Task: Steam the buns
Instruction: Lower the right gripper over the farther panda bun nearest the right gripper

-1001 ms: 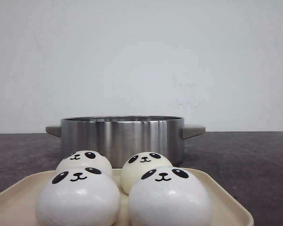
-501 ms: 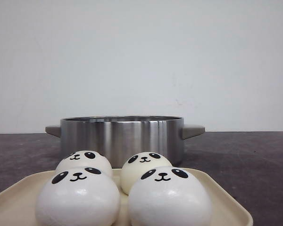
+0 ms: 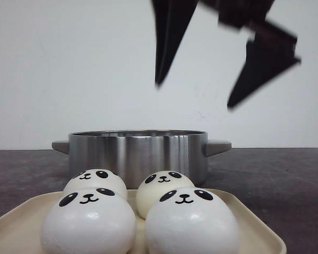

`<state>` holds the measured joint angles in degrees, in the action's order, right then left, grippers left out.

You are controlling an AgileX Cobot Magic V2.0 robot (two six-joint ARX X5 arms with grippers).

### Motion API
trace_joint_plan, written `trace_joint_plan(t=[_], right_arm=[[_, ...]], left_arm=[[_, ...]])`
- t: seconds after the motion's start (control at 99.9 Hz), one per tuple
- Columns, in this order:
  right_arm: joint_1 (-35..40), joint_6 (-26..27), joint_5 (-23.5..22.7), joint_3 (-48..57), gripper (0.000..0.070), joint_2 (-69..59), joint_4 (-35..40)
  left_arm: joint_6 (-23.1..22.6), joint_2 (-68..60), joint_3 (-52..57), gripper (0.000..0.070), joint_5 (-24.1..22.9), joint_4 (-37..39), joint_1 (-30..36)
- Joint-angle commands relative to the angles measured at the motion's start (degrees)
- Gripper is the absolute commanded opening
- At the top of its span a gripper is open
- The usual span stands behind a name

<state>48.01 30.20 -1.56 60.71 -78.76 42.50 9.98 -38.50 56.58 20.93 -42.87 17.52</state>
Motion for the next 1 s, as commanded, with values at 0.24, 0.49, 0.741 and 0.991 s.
trace_joint_plan(t=[0.24,0.49,0.741,0.991], right_arm=[[0.5,3.9,-3.3,0.8,0.0550,-9.6,-4.3],[0.2,4.3,-3.7,0.8,0.0548,-15.0,-6.8],[-0.2,4.9,-4.4,0.8,0.0537,-19.0,-7.7],[-1.1,6.5,-4.5,0.8,0.0473,-21.0,-9.2]], left_arm=[[-1.4,0.0,1.2,0.0700,-0.8,1.0,3.5],[-1.9,0.0,1.2,0.0700,-2.1,0.8,6.1],[-2.0,0.0,1.2,0.0700,-2.1,0.7,7.0],[-2.0,0.0,1.2,0.0700,-2.1,0.2,7.0]])
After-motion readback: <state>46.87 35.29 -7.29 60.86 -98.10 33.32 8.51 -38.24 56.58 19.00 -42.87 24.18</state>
